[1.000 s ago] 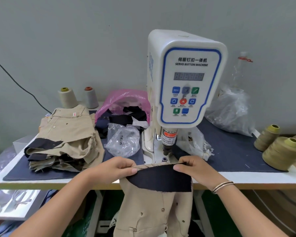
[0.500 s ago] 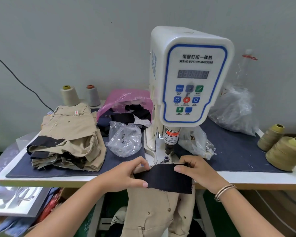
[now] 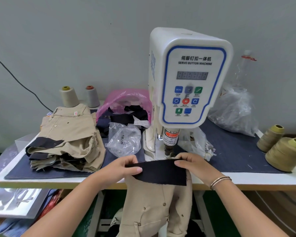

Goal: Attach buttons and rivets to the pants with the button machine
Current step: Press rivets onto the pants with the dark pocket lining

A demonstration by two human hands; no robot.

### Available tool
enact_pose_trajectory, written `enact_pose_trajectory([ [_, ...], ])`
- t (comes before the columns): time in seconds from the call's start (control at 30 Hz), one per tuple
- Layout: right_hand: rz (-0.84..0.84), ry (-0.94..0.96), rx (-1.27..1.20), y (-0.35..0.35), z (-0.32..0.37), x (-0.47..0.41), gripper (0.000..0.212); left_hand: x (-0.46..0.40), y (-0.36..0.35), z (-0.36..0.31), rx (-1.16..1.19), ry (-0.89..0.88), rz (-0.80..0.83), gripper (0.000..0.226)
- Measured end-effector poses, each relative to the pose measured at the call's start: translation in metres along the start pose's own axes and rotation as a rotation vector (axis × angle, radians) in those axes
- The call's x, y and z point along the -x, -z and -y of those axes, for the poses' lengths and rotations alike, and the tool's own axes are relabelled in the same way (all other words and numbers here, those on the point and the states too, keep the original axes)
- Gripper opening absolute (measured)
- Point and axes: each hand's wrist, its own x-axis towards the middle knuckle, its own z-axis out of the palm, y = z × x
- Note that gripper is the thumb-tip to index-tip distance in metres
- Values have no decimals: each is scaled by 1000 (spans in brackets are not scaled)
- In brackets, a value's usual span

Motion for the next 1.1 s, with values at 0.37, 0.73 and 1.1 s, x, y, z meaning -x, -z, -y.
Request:
enact_pose_trajectory([
  [0.37,-219,19,-236,-15,-21,-29,15,-14,18,10,-76,116,-116,23],
  [0.73,-337,41,-465,-30,-34,-41,18,-17,23,22,103,126,-93,35],
  [1.1,-298,50,-319,-29,-43,-44,29,-11,26,27,153,66,-29,16],
])
